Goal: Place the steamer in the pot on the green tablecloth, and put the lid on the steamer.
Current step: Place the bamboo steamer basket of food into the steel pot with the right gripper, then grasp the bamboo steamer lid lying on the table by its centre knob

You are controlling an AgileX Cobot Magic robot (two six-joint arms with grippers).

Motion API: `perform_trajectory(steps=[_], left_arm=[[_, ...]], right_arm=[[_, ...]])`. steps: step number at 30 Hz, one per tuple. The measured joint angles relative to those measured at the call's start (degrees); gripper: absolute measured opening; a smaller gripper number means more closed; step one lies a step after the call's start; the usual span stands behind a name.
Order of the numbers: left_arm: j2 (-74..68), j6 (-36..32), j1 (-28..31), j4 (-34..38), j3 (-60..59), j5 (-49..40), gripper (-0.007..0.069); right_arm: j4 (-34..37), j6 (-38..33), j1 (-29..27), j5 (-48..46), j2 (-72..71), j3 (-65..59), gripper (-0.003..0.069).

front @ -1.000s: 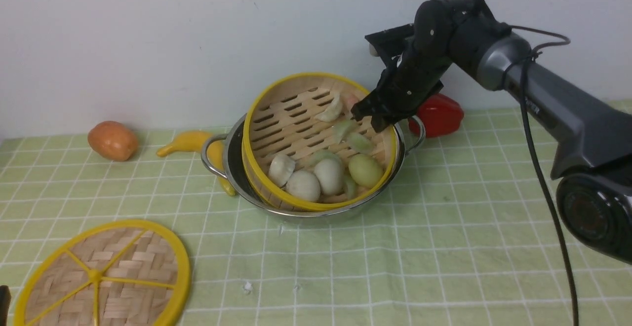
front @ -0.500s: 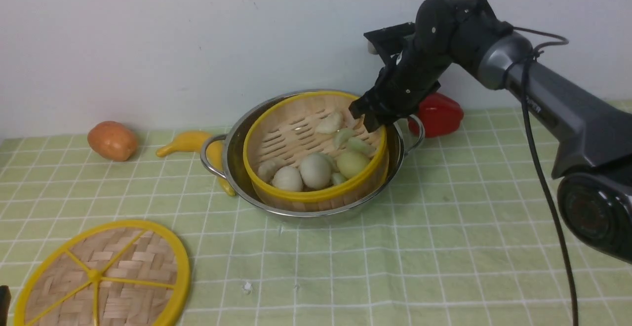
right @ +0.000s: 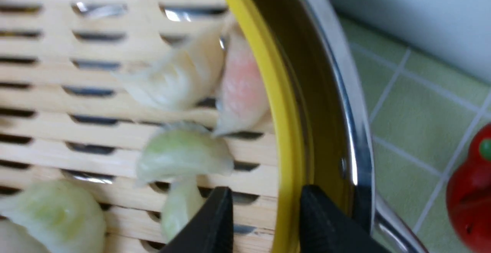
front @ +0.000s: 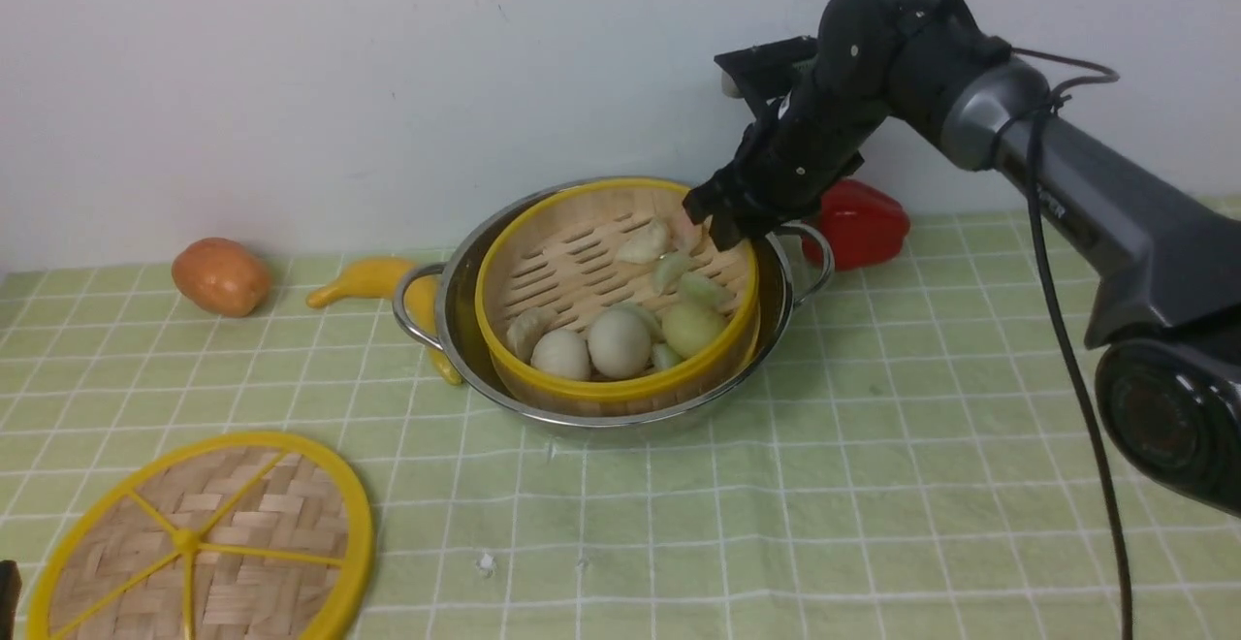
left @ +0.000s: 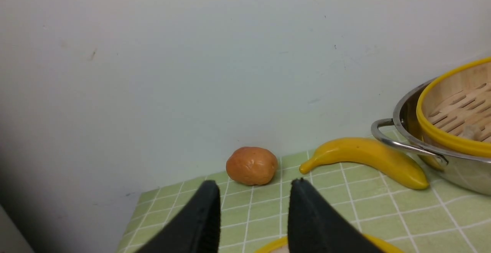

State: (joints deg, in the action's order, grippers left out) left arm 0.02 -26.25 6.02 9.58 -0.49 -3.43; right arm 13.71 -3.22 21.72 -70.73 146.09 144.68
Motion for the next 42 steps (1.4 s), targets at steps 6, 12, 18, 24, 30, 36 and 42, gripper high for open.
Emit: perform_trajectory(steps=[6, 12, 18, 24, 30, 36, 42], left_arm=[[0.0, 0.0, 0.0, 0.0, 0.0, 0.0, 0.0243], [0.0, 0.0, 0.0, 0.0, 0.0, 0.0, 0.0243], [0.0, 0.0, 0.0, 0.0, 0.0, 0.0, 0.0243], [0.0, 0.0, 0.0, 0.0, 0.0, 0.0, 0.0243], [0.0, 0.0, 0.0, 0.0, 0.0, 0.0, 0.0243], [0.0, 0.0, 0.0, 0.0, 0.0, 0.0, 0.0243], [0.0, 0.0, 0.0, 0.0, 0.0, 0.0, 0.0243]], right_arm=[[3.1, 0.04, 0.06, 0.06, -0.29, 0.38, 0.0329], [3.35, 0.04, 0.18, -0.04, -0.29, 2.32, 0.0395], [1.88, 2.33, 0.18, -0.09, -0.29, 11.42, 0.0416], [-6.64, 8.88, 0.18, 0.03, -0.65, 22.42, 0.0373], [-9.65, 15.05, 0.18, 0.03, -4.83, 24.53, 0.0058], [-9.13, 16.07, 0.18, 0.15, -9.68, 25.04, -0.0015], [2.93, 17.4, 0.11, 0.08, -10.26, 25.09, -0.0008]])
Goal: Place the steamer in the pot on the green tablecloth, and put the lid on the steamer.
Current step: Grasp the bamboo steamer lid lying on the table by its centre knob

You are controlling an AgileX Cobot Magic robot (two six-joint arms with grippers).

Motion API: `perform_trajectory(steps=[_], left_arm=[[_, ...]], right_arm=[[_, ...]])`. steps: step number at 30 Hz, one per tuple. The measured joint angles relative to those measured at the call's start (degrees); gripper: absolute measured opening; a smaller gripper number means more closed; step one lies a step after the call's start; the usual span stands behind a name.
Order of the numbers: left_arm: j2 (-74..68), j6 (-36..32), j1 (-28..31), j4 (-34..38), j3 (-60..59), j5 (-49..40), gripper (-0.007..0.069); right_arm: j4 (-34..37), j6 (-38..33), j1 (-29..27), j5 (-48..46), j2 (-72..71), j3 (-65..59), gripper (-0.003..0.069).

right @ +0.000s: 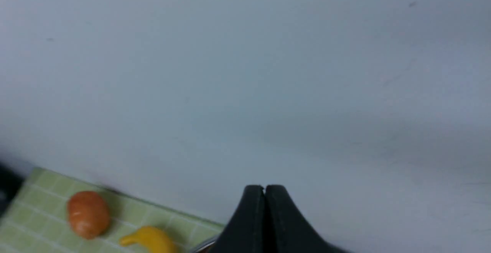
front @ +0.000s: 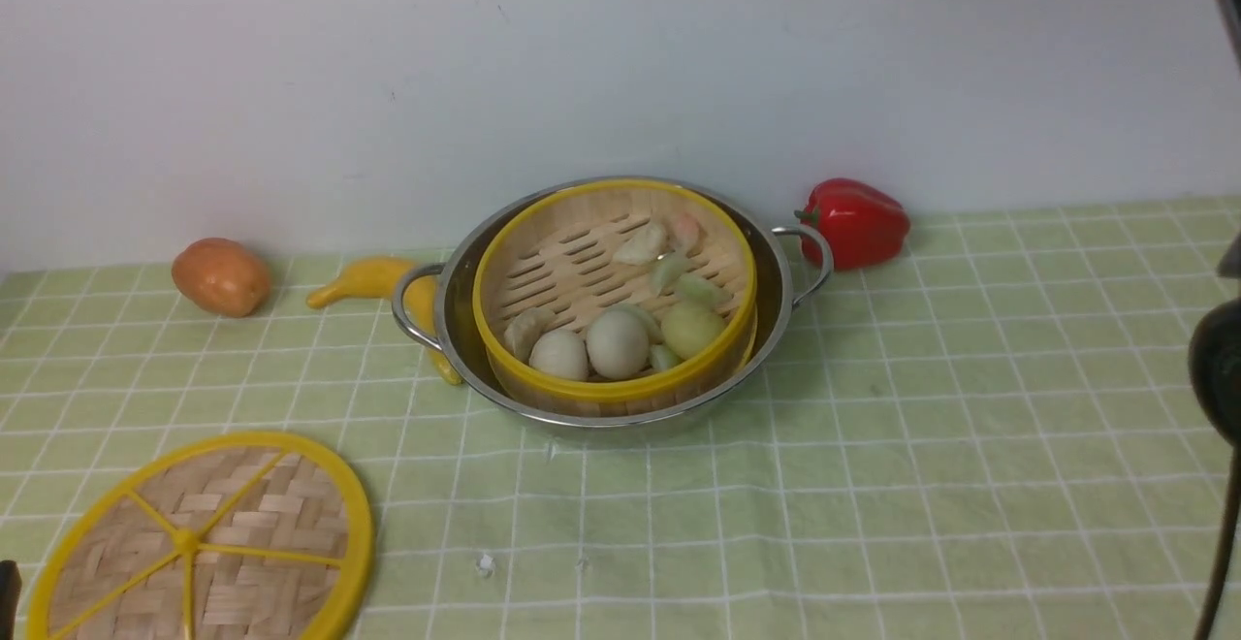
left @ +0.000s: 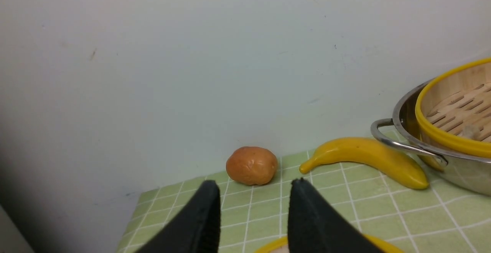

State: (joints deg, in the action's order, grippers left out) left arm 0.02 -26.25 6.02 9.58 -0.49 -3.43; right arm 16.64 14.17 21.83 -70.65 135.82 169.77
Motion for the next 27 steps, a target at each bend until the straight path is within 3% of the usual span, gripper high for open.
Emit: perform_trajectory(steps=[5, 10, 21, 27], left_arm=[[0.0, 0.0, 0.0, 0.0, 0.0, 0.0, 0.0243], [0.0, 0.0, 0.0, 0.0, 0.0, 0.0, 0.0243], [0.0, 0.0, 0.0, 0.0, 0.0, 0.0, 0.0243], [0.0, 0.0, 0.0, 0.0, 0.0, 0.0, 0.0243]], right_arm=[[14.18, 0.53, 0.0, 0.0, 0.0, 0.0, 0.0001], [21.11, -3.23, 0.0, 0.0, 0.0, 0.0, 0.0011], [19.97, -8.26, -0.06, -0.06, -2.45, 0.0, 0.0038], [10.13, -9.72, -0.06, -0.06, -11.52, 0.05, 0.0055]])
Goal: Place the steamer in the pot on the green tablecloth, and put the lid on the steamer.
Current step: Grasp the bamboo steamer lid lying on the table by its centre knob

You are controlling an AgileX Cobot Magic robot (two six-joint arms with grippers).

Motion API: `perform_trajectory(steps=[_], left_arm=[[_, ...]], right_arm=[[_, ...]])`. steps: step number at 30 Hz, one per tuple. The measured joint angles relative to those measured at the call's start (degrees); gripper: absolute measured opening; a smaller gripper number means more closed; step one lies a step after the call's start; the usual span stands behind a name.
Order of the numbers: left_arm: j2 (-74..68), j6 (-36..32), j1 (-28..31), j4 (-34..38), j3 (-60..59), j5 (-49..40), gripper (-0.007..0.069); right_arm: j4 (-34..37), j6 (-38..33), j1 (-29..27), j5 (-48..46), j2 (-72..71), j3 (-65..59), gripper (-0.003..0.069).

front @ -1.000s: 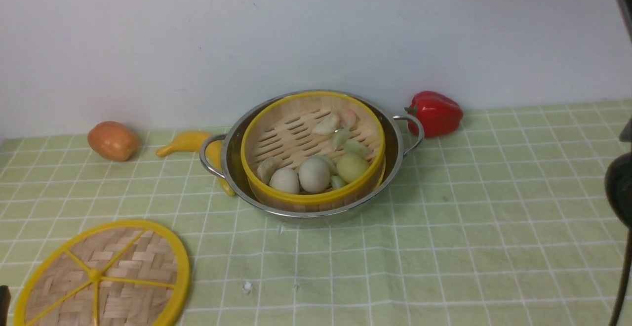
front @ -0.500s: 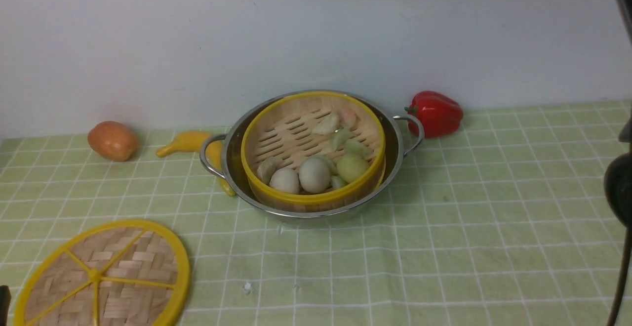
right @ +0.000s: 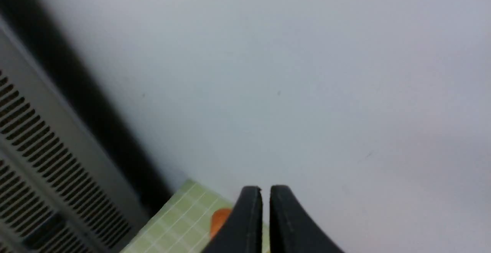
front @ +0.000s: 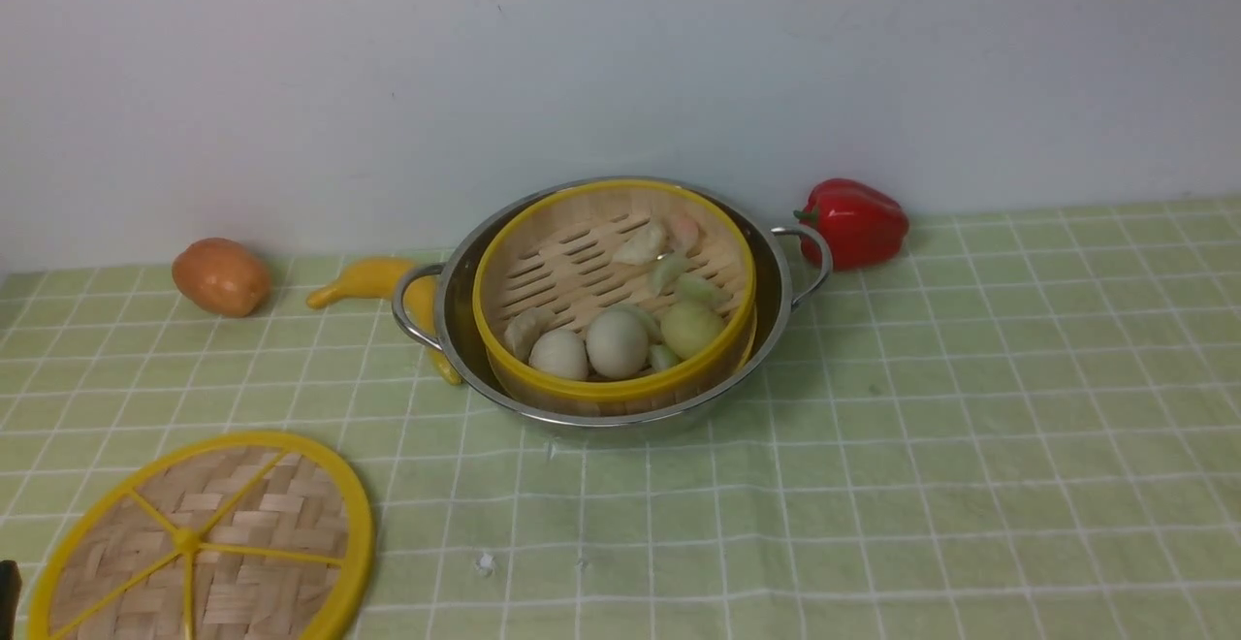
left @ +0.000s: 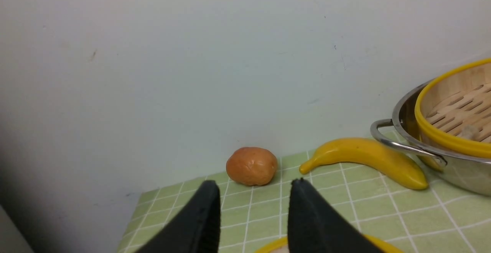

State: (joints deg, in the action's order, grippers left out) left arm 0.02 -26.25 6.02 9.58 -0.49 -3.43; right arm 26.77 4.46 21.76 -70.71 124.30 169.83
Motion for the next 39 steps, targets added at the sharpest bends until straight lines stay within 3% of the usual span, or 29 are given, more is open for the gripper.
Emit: perform_trajectory(steps=[8, 14, 19, 25, 28, 30, 33, 39], left_arm=[[0.0, 0.0, 0.0, 0.0, 0.0, 0.0, 0.0243], [0.0, 0.0, 0.0, 0.0, 0.0, 0.0, 0.0243], [0.0, 0.0, 0.0, 0.0, 0.0, 0.0, 0.0243], [0.0, 0.0, 0.0, 0.0, 0.0, 0.0, 0.0243], [0.0, 0.0, 0.0, 0.0, 0.0, 0.0, 0.0243], [0.0, 0.0, 0.0, 0.0, 0.0, 0.0, 0.0243], [0.0, 0.0, 0.0, 0.0, 0.0, 0.0, 0.0243], [0.0, 0.0, 0.0, 0.0, 0.0, 0.0, 0.0243]], right_arm=[[-17.94, -4.46, 0.0, 0.42, -14.48, -6.57, 0.0075], [-27.5, -4.8, 0.0, 0.47, -25.45, -27.73, 0.0097], [-28.29, -4.46, 0.0, 2.23, -36.13, -54.15, 0.011], [-27.5, 0.38, 0.0, 19.17, -51.22, -90.77, 0.0127], [-27.5, 3.87, -0.21, 32.04, -59.06, -108.49, 0.0136], [-28.29, 5.9, -1.91, 45.86, -68.52, -126.09, 0.0144], [-29.96, 6.59, -5.15, 55.11, -78.77, -140.85, 0.0153], [-30.46, 7.06, -10.45, 66.52, -95.52, -158.4, 0.018]])
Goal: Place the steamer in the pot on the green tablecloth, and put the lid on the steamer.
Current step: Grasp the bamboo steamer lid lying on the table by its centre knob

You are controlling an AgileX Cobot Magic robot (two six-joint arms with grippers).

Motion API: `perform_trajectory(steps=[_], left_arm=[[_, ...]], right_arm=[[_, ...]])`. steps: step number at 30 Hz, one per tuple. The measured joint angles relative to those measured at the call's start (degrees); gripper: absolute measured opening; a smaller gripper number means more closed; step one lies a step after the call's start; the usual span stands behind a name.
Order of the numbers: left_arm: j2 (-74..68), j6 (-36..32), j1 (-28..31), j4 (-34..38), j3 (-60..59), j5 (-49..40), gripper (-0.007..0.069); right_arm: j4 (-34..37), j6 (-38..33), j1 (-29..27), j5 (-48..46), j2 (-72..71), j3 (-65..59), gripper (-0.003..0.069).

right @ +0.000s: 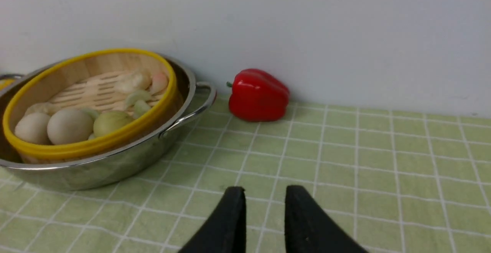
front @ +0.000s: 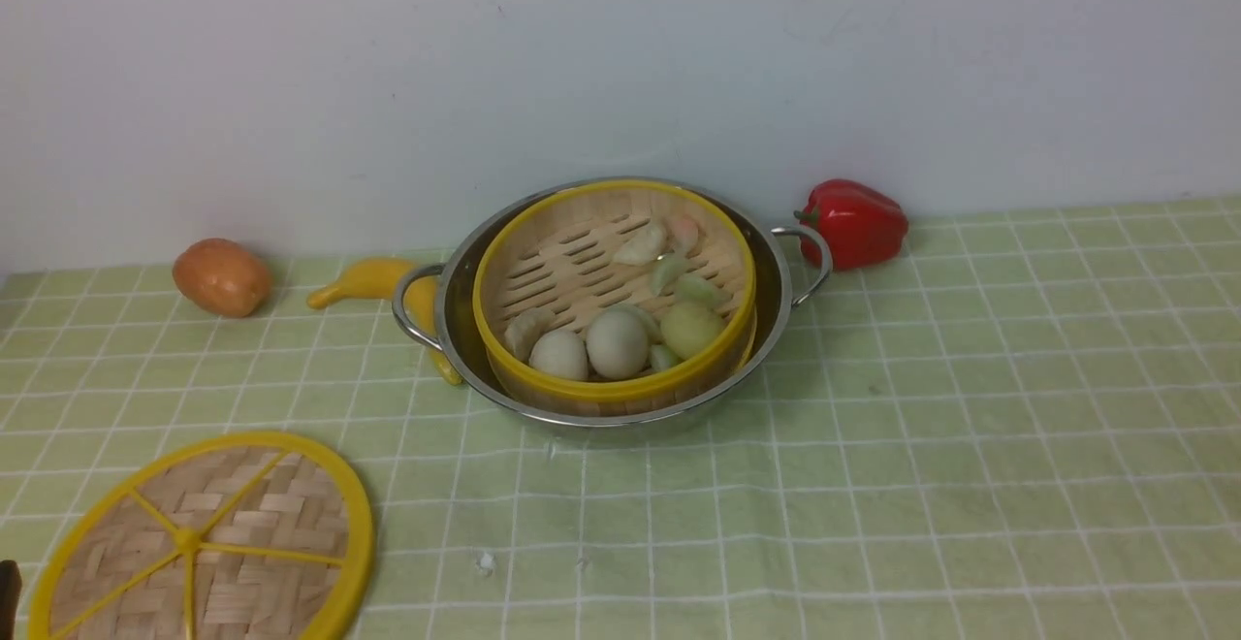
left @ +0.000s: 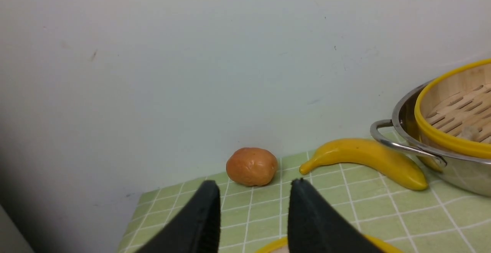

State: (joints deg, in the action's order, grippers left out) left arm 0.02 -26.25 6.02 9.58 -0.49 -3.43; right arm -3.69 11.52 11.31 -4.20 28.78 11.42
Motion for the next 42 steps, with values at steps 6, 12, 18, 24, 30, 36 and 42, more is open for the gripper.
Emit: perform_trajectory(steps=[6, 12, 18, 24, 30, 36, 42], left_arm=[[0.0, 0.0, 0.0, 0.0, 0.0, 0.0, 0.0243], [0.0, 0.0, 0.0, 0.0, 0.0, 0.0, 0.0243], [0.0, 0.0, 0.0, 0.0, 0.0, 0.0, 0.0243], [0.0, 0.0, 0.04, 0.0, 0.0, 0.06, 0.0243], [0.0, 0.0, 0.04, 0.0, 0.0, 0.06, 0.0243], [0.0, 0.0, -0.79, 0.0, 0.0, 0.06, 0.0243], [0.0, 0.0, -1.29, 0.0, 0.0, 0.06, 0.0243]], right_arm=[[-1.13, 0.0, -2.79, -1.53, -13.46, -8.33, 0.0205], [-1.18, 0.0, -2.9, -8.97, -21.29, -10.75, 0.0221], [-1.2, 0.0, -2.9, -15.84, -27.97, -10.91, 0.0237], [1.6, 0.46, -2.9, -17.18, -28.47, -10.91, 0.024], [4.56, 1.51, -2.9, -17.25, -28.47, -10.91, 0.024], [4.86, 1.53, -2.9, -17.32, -28.47, -10.91, 0.024], [4.86, 1.58, -2.9, -17.38, -28.47, -10.91, 0.024]])
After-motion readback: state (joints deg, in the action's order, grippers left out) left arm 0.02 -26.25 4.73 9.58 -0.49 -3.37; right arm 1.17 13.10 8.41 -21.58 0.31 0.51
